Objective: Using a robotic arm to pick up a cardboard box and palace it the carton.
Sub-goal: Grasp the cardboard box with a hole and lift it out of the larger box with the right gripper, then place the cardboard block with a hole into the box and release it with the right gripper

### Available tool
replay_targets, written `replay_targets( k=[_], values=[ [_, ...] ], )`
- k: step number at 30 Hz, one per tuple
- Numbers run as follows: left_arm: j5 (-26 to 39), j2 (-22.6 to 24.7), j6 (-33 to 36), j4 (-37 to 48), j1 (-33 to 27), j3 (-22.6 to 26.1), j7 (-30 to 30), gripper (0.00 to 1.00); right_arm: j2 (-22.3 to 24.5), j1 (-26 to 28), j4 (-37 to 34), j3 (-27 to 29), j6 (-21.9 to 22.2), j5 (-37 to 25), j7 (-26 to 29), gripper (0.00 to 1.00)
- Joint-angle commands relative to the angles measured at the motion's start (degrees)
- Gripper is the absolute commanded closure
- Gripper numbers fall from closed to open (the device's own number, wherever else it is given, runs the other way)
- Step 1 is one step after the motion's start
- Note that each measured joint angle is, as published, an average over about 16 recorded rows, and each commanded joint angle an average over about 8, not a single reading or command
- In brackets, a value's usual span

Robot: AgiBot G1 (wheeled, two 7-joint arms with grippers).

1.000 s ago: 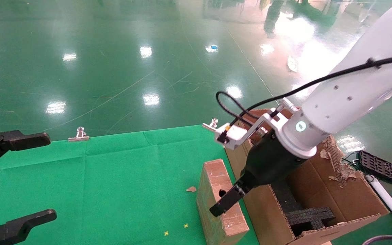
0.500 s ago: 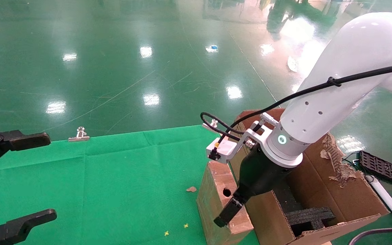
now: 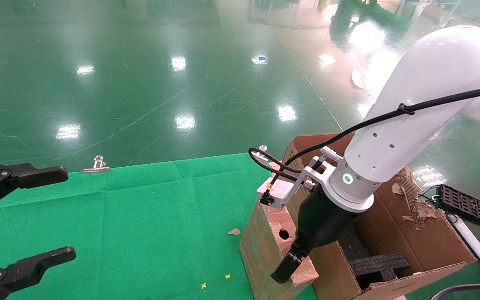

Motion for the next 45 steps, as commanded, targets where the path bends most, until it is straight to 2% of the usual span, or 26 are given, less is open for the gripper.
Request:
replay_targets(
  k=[1, 6, 11, 20, 24, 28, 33, 40, 41, 42, 45],
  values=[
    [-0.01, 0.00, 0.00, 0.00, 0.00, 0.01, 0.00, 1.00, 0.05, -0.03, -0.03, -0.14, -0.08, -0.24, -0.02, 1.00],
    [-0.02, -0.01, -0.01, 0.00, -0.01, 0.03, 0.01, 1.00, 0.68, 0.17, -0.09, -0.07, 0.20, -0.58, -0.58, 1.00],
    [-0.03, -0.02, -0.02, 0.00, -0.01, 0.04, 0.02, 1.00, 3.36, 1.33, -0.04, 1.82, 2.59, 0.39, -3.38, 1.00],
    [-0.05, -0.03, -0.03, 0.00, -0.02, 0.08, 0.04, 1.00, 16.04, 8.57, -0.05, 11.20, 11.18, 5.04, -17.47, 1.00],
    [-0.06, -0.04, -0.04, 0.00, -0.02, 0.09, 0.05, 1.00, 21.23, 12.64, -1.48, 14.46, 12.67, 5.13, -22.19, 1.00],
    [-0.07, -0.04, -0.05, 0.00, -0.02, 0.10, 0.05, 1.00, 24.88, 15.97, -3.83, 15.68, 11.73, 2.85, -23.87, 1.00],
    [-0.08, -0.05, -0.05, 0.00, -0.03, 0.12, 0.06, 1.00, 28.36, 19.00, -7.12, 15.33, 8.27, -2.22, -24.00, 1.00],
    [-0.10, -0.06, -0.06, 0.00, -0.03, 0.15, 0.07, 1.00, 32.49, 20.14, -10.78, 13.35, 3.58, -8.54, -21.94, 1.00],
    [-0.10, -0.06, -0.07, 0.00, -0.03, 0.15, 0.08, 0.99, 32.88, 19.97, -11.37, 13.01, 3.02, -8.97, -21.47, 1.00],
    [-0.11, -0.06, -0.07, 0.00, -0.03, 0.15, 0.08, 0.93, 33.21, 19.72, -12.00, 12.67, 2.52, -9.24, -21.02, 1.00],
    [-0.11, -0.07, -0.07, 0.00, -0.04, 0.16, 0.08, 0.56, 33.89, 18.66, -13.97, 11.63, 1.26, -9.56, -19.93, 1.00]
  ],
)
